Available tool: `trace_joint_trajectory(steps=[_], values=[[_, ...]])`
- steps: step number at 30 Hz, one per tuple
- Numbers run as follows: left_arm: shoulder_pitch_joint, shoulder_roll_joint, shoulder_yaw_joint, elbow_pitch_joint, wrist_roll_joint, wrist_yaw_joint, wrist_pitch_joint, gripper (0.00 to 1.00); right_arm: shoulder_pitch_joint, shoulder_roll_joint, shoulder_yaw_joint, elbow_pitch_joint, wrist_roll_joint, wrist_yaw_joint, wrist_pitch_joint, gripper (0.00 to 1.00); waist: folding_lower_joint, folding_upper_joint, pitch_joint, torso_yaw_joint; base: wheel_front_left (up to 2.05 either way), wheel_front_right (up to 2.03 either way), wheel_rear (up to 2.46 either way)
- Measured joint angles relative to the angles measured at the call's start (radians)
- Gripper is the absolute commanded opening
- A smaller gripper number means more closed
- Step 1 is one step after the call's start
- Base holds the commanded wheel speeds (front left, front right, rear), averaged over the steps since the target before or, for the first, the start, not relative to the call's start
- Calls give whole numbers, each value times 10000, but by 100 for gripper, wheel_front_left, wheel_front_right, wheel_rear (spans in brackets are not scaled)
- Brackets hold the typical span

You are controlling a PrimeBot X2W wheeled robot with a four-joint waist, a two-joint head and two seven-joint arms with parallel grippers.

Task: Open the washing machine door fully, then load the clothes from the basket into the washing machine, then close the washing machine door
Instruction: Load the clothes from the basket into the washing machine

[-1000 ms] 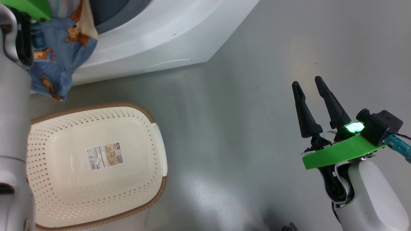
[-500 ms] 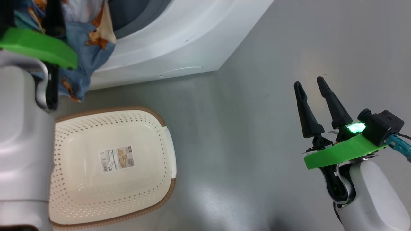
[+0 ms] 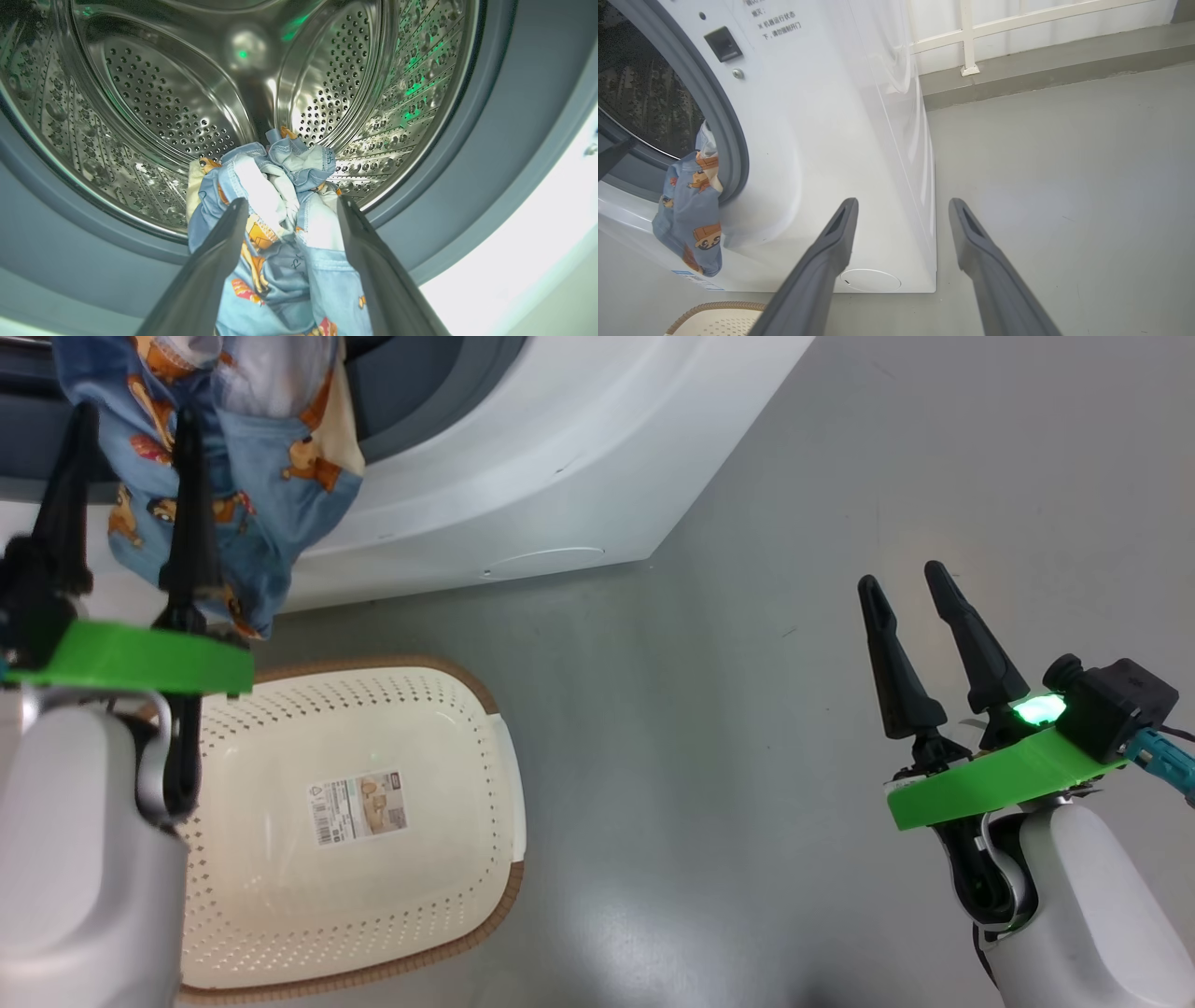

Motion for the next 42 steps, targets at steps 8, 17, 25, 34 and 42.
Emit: trace_joint_trajectory(steps=[8,17,25,34,42], values=[[2272,86,238,-2069,10,69,0,100,43,-98,-157,-15,10,0,0,100,0,0,-130,130,0,0,0],[3973,-67,420,-3459,96,199,0,100,228,-203,-272,-73,8,0,0,100,0,0,-286,270,0,0,0],[4722,-422,472,-3707,115,293,0,100,231,-240,-268,-75,8,0,0,100,0,0,-419,307,0,0,0],[4835,-571,489,-3595,184,280,0,100,246,-274,-234,-69,8,0,0,100,0,0,-531,278,0,0,0],[4810,-573,500,-3078,148,146,0,100,251,-284,-213,-59,8,0,0,100,0,0,-511,241,0,0,0]])
